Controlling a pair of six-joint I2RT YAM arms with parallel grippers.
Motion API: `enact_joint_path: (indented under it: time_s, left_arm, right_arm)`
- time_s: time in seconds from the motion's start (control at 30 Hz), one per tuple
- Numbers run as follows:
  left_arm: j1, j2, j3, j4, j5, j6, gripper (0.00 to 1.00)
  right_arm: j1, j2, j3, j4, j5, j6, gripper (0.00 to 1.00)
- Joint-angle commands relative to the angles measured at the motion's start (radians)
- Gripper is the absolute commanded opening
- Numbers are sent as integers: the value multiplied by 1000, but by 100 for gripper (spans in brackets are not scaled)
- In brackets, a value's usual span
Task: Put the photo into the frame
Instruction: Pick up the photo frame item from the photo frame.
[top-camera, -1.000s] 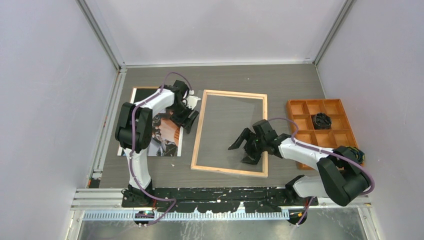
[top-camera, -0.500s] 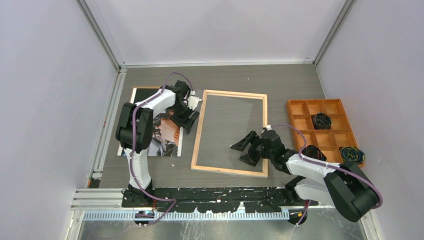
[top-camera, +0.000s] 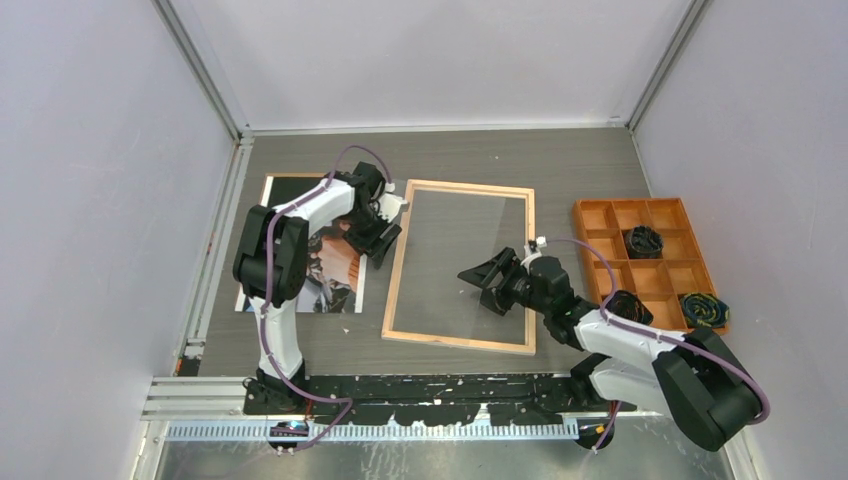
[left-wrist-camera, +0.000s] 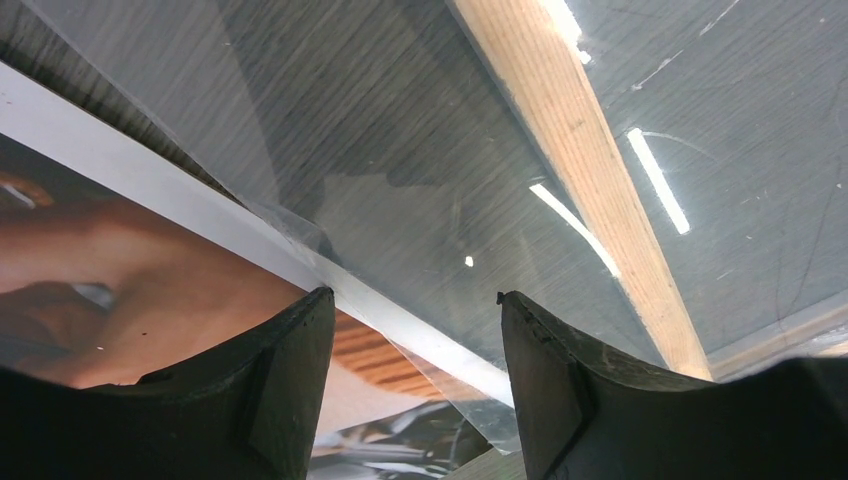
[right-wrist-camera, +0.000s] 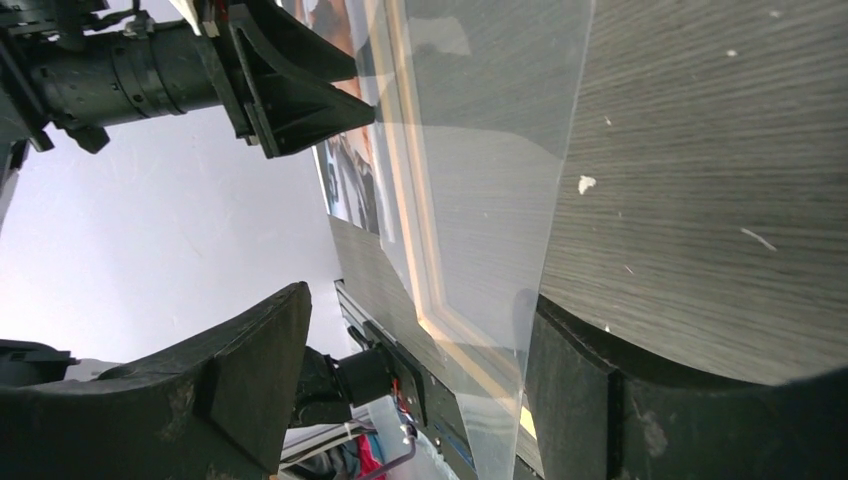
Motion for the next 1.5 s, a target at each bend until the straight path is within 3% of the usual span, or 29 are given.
enact_joint_path:
  time_s: [0.0,0.37,0.5,0.73,0.77,0.83,0.93,1.1,1.37,1.47]
  left_arm:
    - [-17,17,-9,19,55,9,63]
    - [-24,2,-5,5,68,14,63]
    - [-24,0,-5,4,65,18,62]
    - [-24,-4,2,-2,51,27,62]
    - [-24,-8,6,-8,48,30,62]
    - [-23,-16,30,-31,50,40,65]
    - [-15,-40,65,-63,60,49,75]
    - [0,-57,125,-93,59,47,83]
    - [38,-51,181,-103,42,27,90]
    - [55,-47,188,-102,21,24,90]
  right_arm:
    - [3,28,8,153,23,13,78]
    - [3,125,125,88,17,-190,70]
    - [1,161,131,122,11,-201,55]
    - [-38,121,150,46,9,-255,38]
    - [-42,103,147,41,14,-286,30]
    - [-60,64,178,-47,15,-363,25]
    - [-80,30,282,-318,40,-502,25]
    - [-101,24,398,-541,61,-615,1]
    - [-205,128,451,-589,-134,-670,1]
    - [-231,127,442,-593,-129,-651,1]
